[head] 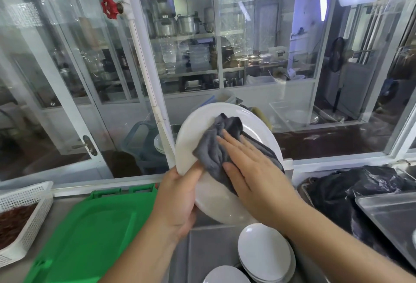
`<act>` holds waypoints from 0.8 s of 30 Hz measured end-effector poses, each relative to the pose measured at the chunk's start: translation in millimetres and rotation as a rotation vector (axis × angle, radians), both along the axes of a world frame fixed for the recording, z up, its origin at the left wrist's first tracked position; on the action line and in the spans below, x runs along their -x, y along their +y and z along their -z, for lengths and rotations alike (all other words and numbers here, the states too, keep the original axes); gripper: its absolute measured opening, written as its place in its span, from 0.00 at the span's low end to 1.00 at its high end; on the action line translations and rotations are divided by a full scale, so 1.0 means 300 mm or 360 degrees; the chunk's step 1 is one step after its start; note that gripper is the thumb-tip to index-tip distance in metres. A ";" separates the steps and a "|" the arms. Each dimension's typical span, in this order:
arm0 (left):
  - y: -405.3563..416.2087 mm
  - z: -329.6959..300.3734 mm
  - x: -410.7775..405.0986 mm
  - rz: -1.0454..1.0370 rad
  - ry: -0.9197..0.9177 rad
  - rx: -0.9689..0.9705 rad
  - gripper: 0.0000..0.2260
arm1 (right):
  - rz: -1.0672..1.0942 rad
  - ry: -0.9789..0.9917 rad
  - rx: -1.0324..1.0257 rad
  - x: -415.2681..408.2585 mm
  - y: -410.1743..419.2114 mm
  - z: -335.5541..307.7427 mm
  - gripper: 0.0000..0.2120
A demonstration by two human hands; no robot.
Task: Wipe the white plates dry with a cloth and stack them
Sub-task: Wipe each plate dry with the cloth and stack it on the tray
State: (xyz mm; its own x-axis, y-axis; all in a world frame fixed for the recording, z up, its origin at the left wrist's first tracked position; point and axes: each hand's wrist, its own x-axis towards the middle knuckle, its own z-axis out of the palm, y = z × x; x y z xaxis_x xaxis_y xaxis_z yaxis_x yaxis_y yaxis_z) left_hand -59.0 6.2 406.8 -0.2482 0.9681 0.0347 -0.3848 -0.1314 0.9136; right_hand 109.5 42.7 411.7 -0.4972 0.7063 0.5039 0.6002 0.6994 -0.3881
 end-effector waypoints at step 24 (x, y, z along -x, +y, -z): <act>0.032 -0.047 -0.022 -0.0317 -0.0132 -0.0321 0.18 | 0.0706 0.1368 0.1187 -0.042 0.120 -0.002 0.25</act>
